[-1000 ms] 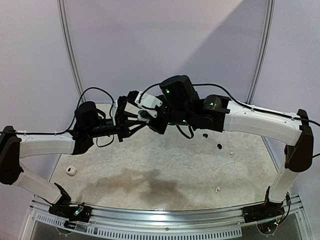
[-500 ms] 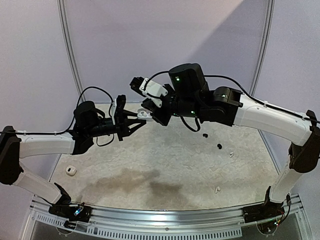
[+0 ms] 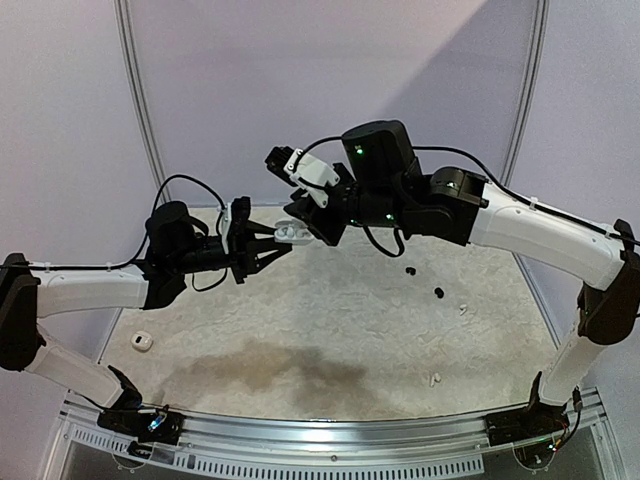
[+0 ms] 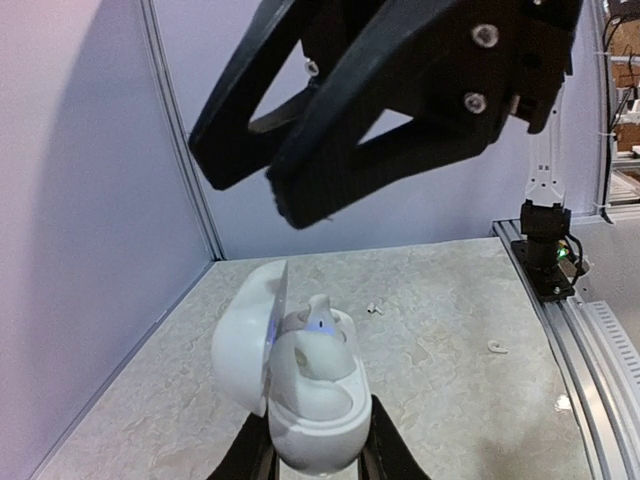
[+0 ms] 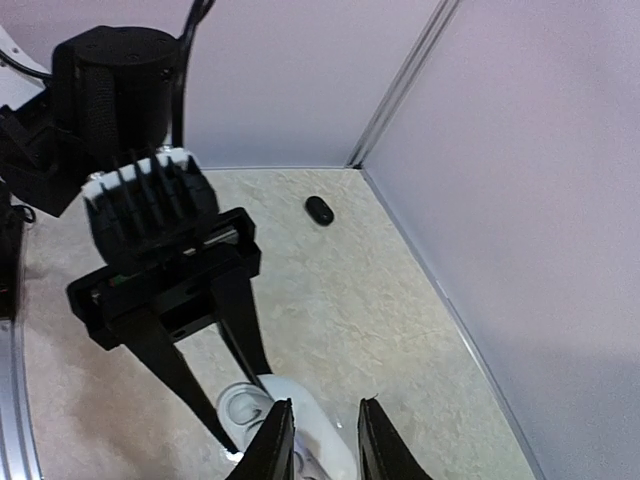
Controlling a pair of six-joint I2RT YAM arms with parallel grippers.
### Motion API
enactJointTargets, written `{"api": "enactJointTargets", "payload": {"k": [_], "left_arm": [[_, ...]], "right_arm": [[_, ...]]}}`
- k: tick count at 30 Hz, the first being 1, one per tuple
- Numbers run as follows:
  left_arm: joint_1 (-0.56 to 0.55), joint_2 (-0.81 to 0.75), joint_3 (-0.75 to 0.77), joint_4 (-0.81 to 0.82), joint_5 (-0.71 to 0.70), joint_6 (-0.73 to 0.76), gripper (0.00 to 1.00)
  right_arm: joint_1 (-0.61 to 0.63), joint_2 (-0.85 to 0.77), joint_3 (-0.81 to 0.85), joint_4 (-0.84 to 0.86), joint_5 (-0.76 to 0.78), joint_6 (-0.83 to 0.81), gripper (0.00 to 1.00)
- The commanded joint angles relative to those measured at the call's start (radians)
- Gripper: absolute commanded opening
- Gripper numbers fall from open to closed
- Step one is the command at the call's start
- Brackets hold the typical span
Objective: Insert the wireless bluetooth earbuds into the charging case
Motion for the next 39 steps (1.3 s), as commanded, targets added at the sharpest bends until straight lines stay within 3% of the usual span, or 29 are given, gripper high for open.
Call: {"api": "enactJointTargets", "payload": {"k": [1,6,21,39], "left_arm": [[-0.005,-0.014,0.02,-0.004,0.01,0.019,0.0],[-0.005,-0.012,0.026,-0.01,0.014,0.025,0.0],[-0.008,-0.018,0.018,-0.011,0.021,0.031,0.0],[-0.006,-0.015,0.018,-0.01,0.0,-0.002,0.0]], "right_arm": [[-0.003,-0.039,-0.01,-0.041,-0.173,0.06,0.22],[-0.006,-0.041,-0.002,-0.081,-0.222,0.104,0.2],[-0.022,0.054,0.077,-0.132,-0.062,0.063,0.19],[-0.022,0.026,0.039,-0.09,-0.104,0.049,0.17]]}}
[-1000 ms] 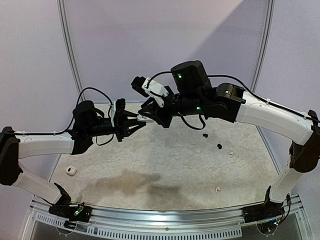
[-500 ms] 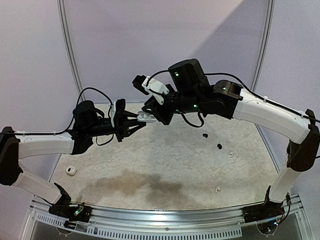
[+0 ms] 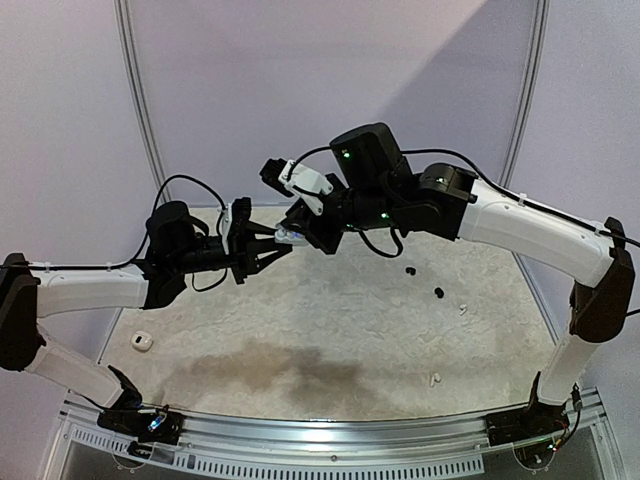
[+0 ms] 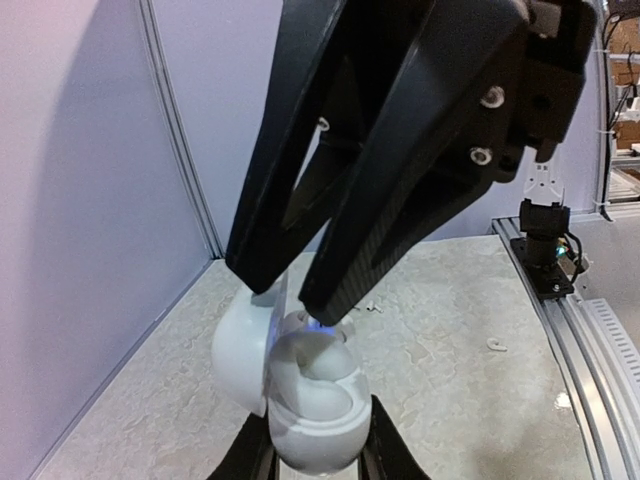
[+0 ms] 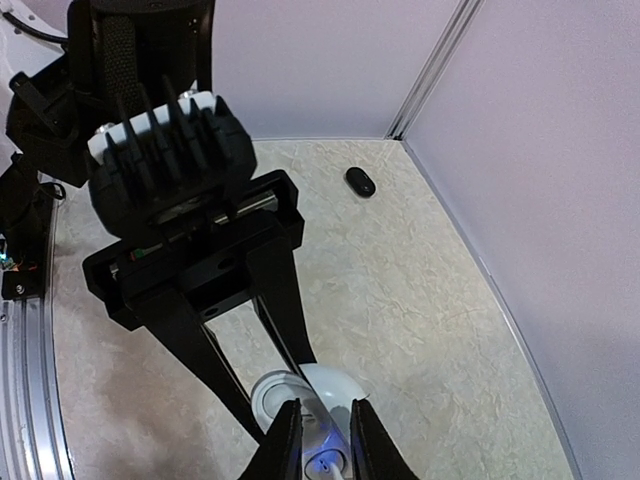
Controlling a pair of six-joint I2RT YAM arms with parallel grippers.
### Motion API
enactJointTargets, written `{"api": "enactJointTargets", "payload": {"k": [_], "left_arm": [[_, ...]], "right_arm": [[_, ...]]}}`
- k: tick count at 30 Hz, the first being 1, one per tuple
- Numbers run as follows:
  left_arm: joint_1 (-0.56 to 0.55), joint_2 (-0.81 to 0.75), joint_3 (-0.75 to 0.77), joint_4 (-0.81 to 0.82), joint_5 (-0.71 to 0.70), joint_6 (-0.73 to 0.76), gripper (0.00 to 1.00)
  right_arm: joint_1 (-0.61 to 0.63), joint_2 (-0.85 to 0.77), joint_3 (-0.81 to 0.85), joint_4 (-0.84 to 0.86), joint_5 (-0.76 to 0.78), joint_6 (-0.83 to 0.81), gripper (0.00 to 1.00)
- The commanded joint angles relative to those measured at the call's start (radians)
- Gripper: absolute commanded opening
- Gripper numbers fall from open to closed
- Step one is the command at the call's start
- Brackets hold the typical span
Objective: Insert the wireless bluetooth earbuds into the charging case
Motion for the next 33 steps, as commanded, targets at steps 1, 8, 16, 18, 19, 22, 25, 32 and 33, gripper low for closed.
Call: {"api": "enactJointTargets", "payload": {"k": [1,8,16,18,19,22,25,32,33], "left_arm": [[-0.006,-0.015,0.016,0.0,-0.001,-0.012,0.0],[-0.006,-0.011,0.016,0.005,-0.002,-0.015,0.0],[-0.006,-0.008,0.015,0.007,0.001,-0.013,0.0],[-0.006,-0.009,0.015,0.008,0.001,-0.013,0.0],[-0.006,-0.008,0.014,0.007,0.001,-0.014,0.0],[-0.006,-0.009,0.014,0.007,0.001,-0.014,0.0],[-0.006,-0.01,0.015,0.007,-0.002,-0.014,0.0],[-0.006,-0.006,0.015,0.009,0.002,-0.017,0.0],[-0.006,-0.007,0.015,0.009,0.002,-0.015,0.0]], "right_arm": [[-0.005,-0.034,-0.024,0.035,-0.008,0.007,0.17],[0.005,-0.06,-0.052,0.03,-0.018,0.011,0.17],[0.006,-0.039,-0.062,0.022,0.014,0.019,0.16],[0.006,-0.028,-0.05,0.018,0.025,0.009,0.16],[0.007,-0.024,-0.044,0.014,0.029,0.006,0.16],[0.007,-0.006,-0.034,0.006,0.034,-0.003,0.16],[0.007,0.002,-0.031,-0.002,0.025,-0.01,0.16],[0.007,-0.016,-0.04,0.008,0.044,0.003,0.16],[0.007,-0.016,-0.039,0.01,0.044,0.003,0.17]]}}
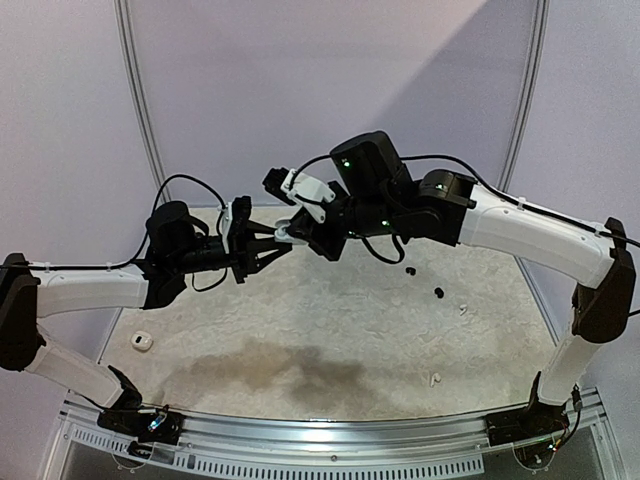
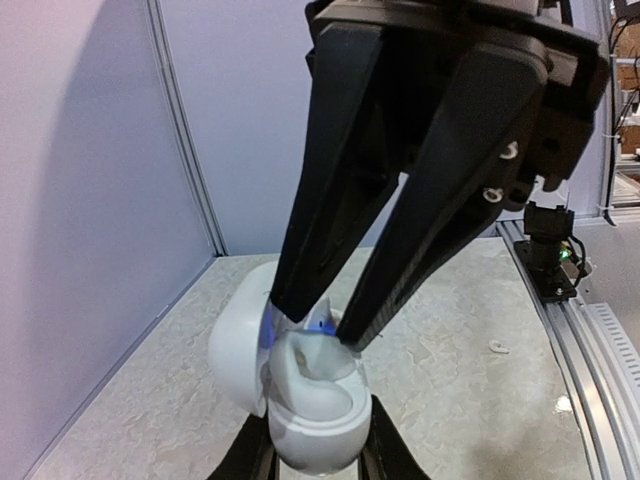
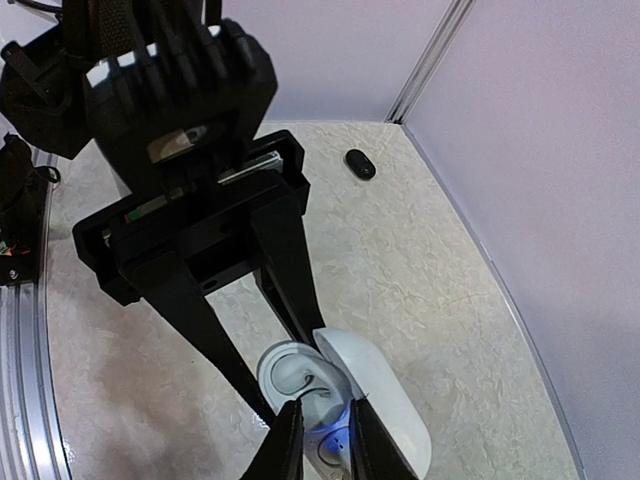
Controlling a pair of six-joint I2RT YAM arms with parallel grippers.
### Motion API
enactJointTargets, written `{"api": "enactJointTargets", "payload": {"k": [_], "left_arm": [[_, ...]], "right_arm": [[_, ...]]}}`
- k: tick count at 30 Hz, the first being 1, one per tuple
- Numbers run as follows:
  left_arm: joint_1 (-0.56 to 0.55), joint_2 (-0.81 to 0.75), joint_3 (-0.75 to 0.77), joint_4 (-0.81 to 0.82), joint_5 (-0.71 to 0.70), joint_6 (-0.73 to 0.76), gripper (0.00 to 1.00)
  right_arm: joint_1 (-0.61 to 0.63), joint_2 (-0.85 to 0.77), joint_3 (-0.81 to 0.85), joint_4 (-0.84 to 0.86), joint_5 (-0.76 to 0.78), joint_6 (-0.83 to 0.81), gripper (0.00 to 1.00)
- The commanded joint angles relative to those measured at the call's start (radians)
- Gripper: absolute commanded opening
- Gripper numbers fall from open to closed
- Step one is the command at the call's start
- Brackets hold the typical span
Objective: Insert the wireless bluetooth earbuds into the charging case
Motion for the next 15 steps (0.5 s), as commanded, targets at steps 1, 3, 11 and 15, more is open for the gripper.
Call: {"api": "enactJointTargets", "payload": {"k": [1,3,11,15], "left_arm": [[-0.006,-0.006,0.015,0.01,0.007,-0.001,0.0],[-0.006,-0.008,0.014,0.009,0.009,0.003,0.0],[-0.006,-0.013,0.011,0.01,0.017,0.014,0.0],[-0.007,-0.013,0.012,0.011,0.018,0.013,0.0]], "right_arm": [[0.004,-0.001,0.013,0.006,0.02,0.006,0.17],[0.004,0.007,0.019,0.011,0.024,0.006,0.17],[0.003,0.062,0.064,-0.014,0.034,-0.007,0.18],[0.003,0.074,0.066,-0.023,0.032,-0.006,0.19]]}}
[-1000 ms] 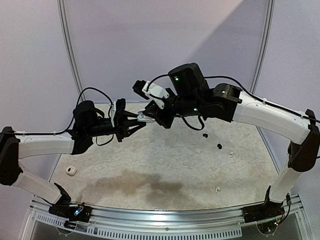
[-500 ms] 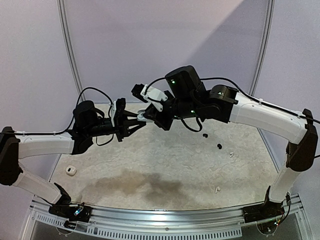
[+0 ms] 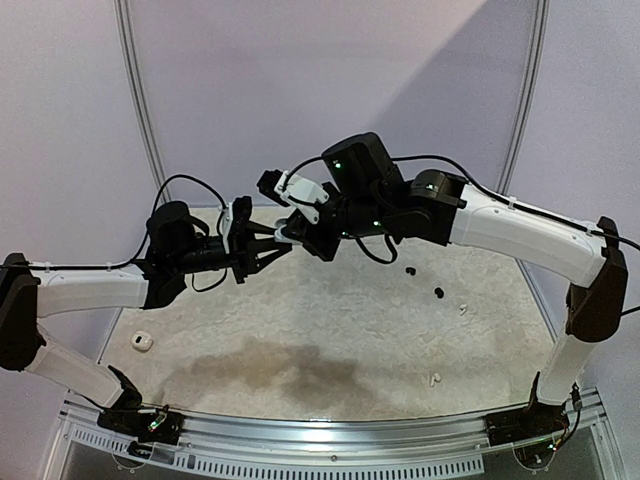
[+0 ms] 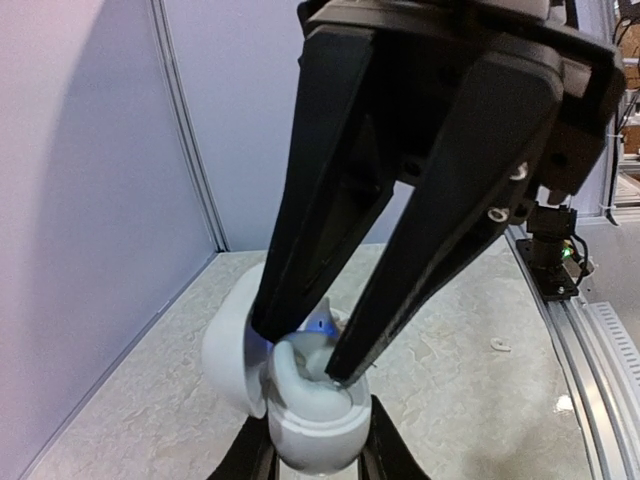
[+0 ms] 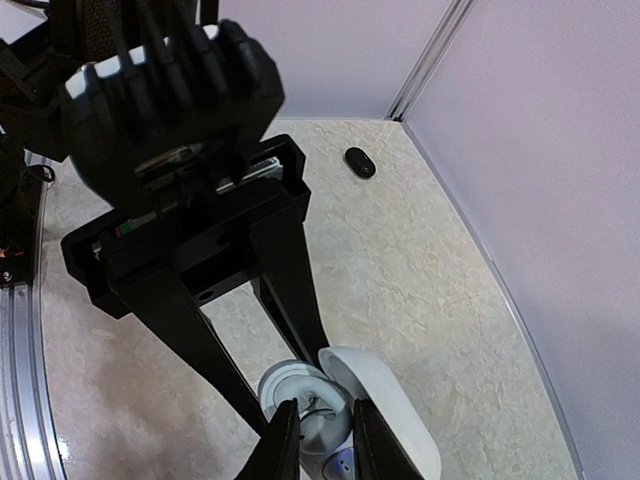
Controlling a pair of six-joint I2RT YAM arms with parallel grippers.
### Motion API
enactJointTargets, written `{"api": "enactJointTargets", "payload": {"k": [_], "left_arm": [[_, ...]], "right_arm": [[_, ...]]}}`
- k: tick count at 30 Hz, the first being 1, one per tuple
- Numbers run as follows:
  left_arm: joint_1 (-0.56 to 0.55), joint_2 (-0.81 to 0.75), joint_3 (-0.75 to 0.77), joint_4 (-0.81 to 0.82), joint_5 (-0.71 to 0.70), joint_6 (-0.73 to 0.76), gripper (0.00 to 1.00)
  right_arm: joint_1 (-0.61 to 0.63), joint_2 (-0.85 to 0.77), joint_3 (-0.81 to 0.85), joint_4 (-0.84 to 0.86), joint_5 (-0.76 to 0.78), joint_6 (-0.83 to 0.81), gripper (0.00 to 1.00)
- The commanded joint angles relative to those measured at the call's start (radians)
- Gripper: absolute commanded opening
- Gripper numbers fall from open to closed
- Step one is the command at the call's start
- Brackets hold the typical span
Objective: Insert the wireless bluetooth earbuds into the charging case
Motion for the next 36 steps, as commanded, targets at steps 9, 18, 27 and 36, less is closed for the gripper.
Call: {"api": "enactJointTargets", "payload": {"k": [9,18,27,36], "left_arm": [[-0.007,-0.013,0.012,0.016,0.005,0.011,0.0],[-0.007,-0.013,0.012,0.011,-0.006,0.018,0.0],[-0.006,-0.013,0.014,0.006,-0.011,0.017,0.0],[-0.005,-0.013,0.014,0.006,-0.02,0.013,0.0]], "right_arm": [[0.003,-0.002,-0.025,-0.025,-0.071,-0.002,0.13],[0.015,-0.023,-0.05,-0.046,-0.12,-0.008,0.08],[0.021,-0.031,-0.063,-0.054,-0.123,-0.014,0.05],[0.035,-0.026,-0.069,-0.084,-0.126,-0.033,0.02]]}}
